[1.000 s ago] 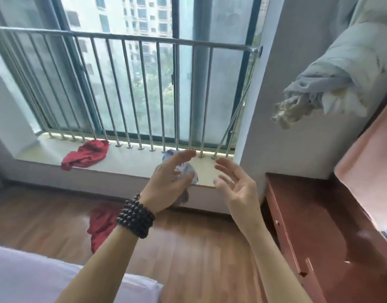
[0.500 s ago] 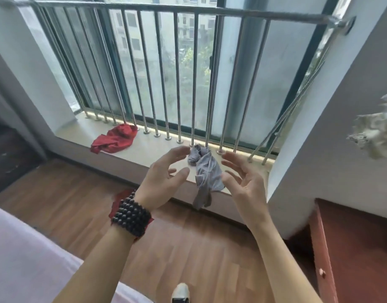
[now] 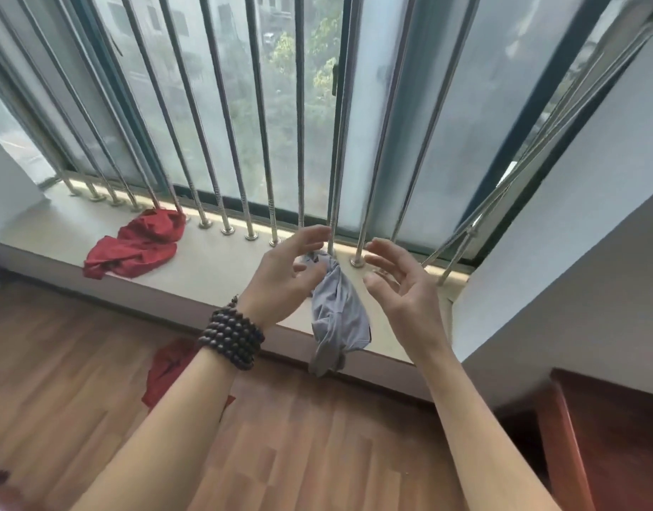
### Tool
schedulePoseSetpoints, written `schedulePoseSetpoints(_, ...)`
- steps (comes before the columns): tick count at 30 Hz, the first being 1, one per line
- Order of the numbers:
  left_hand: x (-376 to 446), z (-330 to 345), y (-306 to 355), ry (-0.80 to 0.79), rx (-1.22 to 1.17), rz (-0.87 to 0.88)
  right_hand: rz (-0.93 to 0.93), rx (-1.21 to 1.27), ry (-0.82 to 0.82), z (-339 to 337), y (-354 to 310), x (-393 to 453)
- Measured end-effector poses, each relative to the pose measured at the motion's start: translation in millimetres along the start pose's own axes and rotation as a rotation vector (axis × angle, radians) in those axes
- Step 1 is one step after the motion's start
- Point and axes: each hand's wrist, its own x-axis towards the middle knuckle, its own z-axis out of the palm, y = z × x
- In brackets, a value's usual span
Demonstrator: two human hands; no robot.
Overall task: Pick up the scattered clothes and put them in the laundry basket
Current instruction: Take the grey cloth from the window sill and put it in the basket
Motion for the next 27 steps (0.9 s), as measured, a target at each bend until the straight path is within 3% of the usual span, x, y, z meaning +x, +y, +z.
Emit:
schedulePoseSetpoints(10,153,35,-88,-0.076,0.074,-0.107,0.129,0.048,0.015,-5,107,147)
schedulePoseSetpoints(17,255,73,-216,-0.263,0.265,-0.234,0.400,0.034,0.005,1,234,217)
schedulePoseSetpoints(27,340,170,-485,-0.915,0.862,-0.083,0.742,-0.461,-0.257,39,495,253)
